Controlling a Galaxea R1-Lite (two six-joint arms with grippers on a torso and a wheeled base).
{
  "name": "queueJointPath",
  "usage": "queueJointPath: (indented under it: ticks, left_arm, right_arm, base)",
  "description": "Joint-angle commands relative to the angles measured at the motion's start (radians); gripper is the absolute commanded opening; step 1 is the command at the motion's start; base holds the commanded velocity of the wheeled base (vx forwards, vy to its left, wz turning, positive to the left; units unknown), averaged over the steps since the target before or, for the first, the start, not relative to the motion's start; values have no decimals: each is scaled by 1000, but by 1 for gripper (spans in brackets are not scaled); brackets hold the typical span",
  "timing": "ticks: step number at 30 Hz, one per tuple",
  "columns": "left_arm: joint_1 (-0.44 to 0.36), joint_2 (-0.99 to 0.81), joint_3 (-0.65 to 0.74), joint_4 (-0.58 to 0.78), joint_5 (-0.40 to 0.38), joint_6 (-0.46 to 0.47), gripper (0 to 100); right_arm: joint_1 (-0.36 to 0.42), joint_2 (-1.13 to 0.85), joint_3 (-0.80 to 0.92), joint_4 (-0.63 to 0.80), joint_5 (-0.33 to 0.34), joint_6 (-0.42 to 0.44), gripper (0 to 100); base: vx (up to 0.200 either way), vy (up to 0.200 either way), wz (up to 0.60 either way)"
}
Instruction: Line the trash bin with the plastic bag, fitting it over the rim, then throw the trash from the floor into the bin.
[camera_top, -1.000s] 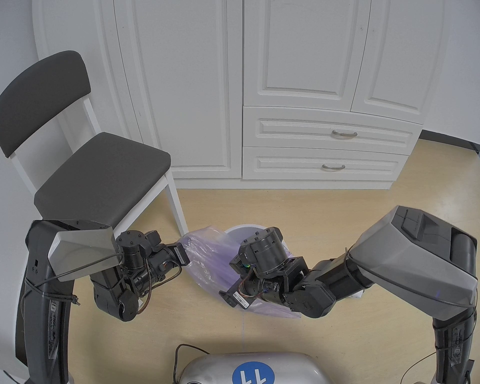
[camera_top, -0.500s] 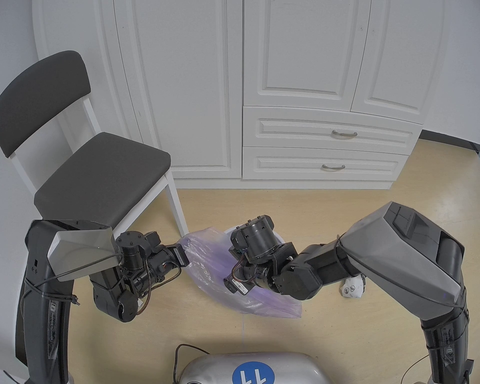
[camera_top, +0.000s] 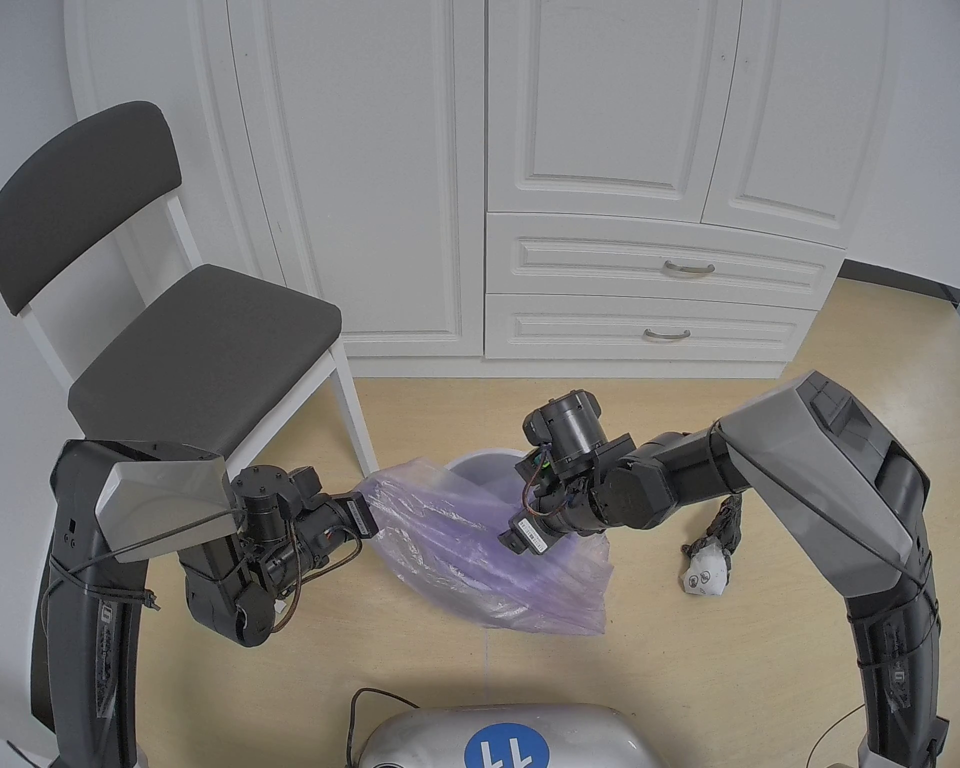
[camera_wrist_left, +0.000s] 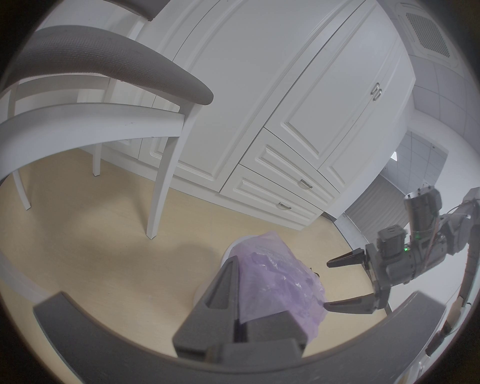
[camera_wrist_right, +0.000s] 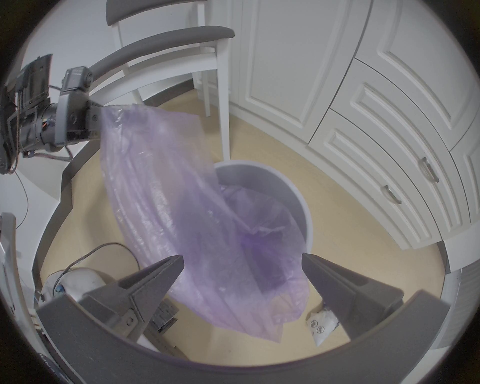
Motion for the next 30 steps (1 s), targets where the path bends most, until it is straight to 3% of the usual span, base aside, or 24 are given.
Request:
queueJointPath:
  ticks: [1, 3, 6, 8, 9, 17, 22, 26, 30]
  left_arm:
    - [6, 1, 1, -1, 0, 1, 0]
    - [6, 2, 0, -1, 0, 1, 0]
    - [6, 2, 0, -2, 0, 2, 0]
    - [6, 2, -2, -2, 0, 2, 0]
    - [6, 2, -2, -2, 0, 4, 0]
    - [1, 4, -2, -2, 5, 4, 0]
    - [1, 8, -6, -2, 8, 4, 0]
    - [1, 5, -8, -2, 8, 4, 0]
    - [-1, 2, -8, -2, 8, 2, 0]
  right_arm:
    - [-28, 28, 50, -12, 10, -39, 100]
    - [-46, -28, 128, 26, 44, -110, 100]
    - [-91, -106, 248, 89, 289, -297, 100]
    - [-115, -121, 299, 98, 392, -410, 100]
    - [-123, -127, 314, 97, 402, -445, 100]
    - [-108, -173, 394, 84, 398, -475, 100]
    - [-106, -184, 371, -3, 399, -455, 100]
    - [-88, -216, 385, -166, 356, -357, 100]
    - [4, -202, 388, -337, 200, -137, 100]
  base:
    - [0, 0, 0]
    - [0, 0, 0]
    - [0, 0, 0]
    - [0, 0, 0]
    - [0, 0, 0]
    - [0, 0, 0]
    - [0, 0, 0]
    - [0, 0, 0]
    - [0, 0, 0]
